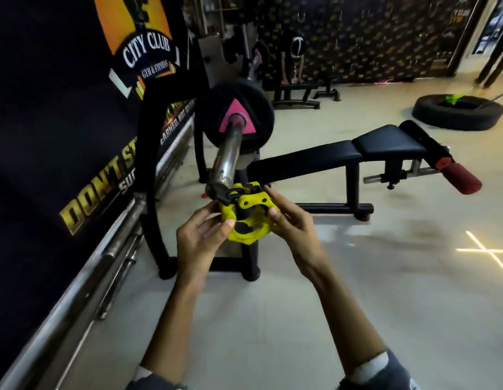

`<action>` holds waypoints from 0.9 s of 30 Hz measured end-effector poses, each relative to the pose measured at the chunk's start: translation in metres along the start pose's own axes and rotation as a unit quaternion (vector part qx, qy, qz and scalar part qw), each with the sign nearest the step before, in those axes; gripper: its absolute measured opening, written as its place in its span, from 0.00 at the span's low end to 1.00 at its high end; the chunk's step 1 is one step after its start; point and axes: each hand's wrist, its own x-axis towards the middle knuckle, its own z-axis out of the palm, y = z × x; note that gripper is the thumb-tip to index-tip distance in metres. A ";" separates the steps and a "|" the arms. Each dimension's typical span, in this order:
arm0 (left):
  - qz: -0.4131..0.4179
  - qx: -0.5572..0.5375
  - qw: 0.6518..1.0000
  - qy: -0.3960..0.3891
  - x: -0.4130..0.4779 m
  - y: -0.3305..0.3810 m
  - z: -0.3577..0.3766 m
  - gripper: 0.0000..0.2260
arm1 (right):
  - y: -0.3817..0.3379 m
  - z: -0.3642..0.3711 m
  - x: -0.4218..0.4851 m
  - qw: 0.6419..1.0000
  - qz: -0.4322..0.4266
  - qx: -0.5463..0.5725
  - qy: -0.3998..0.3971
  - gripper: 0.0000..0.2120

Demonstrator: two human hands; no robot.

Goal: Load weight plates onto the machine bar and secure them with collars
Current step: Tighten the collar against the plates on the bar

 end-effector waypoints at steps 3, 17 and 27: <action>-0.009 0.007 1.000 -0.006 0.018 0.001 -0.027 0.14 | 0.006 0.026 0.010 1.000 -0.004 -0.014 0.012 0.22; -0.043 -0.001 0.989 -0.143 0.102 -0.015 -0.063 0.21 | 0.052 0.069 0.051 0.982 -0.051 -0.018 0.179 0.18; -0.004 0.063 0.983 -0.170 0.236 -0.047 -0.046 0.18 | 0.054 0.041 0.160 0.964 0.042 -0.085 0.247 0.14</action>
